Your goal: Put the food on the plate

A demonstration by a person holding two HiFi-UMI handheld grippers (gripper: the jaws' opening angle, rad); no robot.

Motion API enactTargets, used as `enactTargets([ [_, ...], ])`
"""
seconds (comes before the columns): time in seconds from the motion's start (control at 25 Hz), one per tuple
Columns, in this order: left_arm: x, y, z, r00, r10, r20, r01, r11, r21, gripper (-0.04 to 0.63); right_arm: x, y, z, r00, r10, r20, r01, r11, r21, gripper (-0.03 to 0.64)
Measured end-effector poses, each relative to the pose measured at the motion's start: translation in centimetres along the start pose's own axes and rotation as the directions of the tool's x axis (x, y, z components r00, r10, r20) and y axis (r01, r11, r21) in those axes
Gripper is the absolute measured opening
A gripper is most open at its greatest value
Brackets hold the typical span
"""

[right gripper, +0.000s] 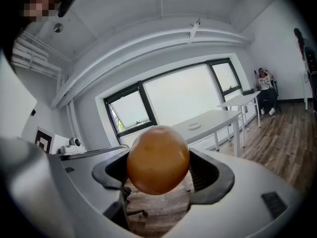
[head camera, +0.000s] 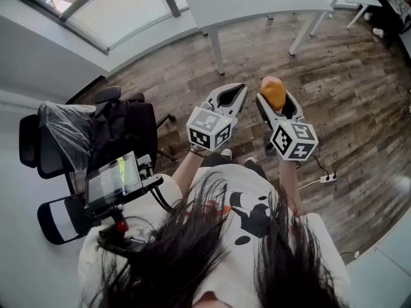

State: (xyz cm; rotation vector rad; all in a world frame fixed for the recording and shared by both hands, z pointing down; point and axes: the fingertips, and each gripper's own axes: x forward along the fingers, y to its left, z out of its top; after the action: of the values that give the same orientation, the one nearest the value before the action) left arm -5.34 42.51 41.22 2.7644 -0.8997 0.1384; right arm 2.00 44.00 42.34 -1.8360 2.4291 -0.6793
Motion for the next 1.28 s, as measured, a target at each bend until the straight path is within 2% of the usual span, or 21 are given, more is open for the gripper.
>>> enactTargets([
  [0.44, -0.1, 1.8, 0.5, 1.0, -0.015, -0.004, 0.015, 1.0, 0.0, 0.011, 1.5, 0.7, 0.2, 1.0, -0.012, 0.006, 0.012, 1.0, -0.001, 0.362],
  [0.84, -0.7, 3.9, 0.1, 0.999, -0.048, -0.021, 0.048, 0.999, 0.002, 0.011, 3.1, 1.6, 0.2, 0.998, -0.042, 0.043, 0.04, 0.998, 0.045, 0.362],
  [1.28, 1.8, 4.8, -0.1, 0.997, -0.068, -0.032, 0.068, 0.997, -0.024, 0.011, 4.6, 0.0, 0.7, 0.998, -0.056, 0.028, 0.054, 0.997, 0.057, 0.362],
])
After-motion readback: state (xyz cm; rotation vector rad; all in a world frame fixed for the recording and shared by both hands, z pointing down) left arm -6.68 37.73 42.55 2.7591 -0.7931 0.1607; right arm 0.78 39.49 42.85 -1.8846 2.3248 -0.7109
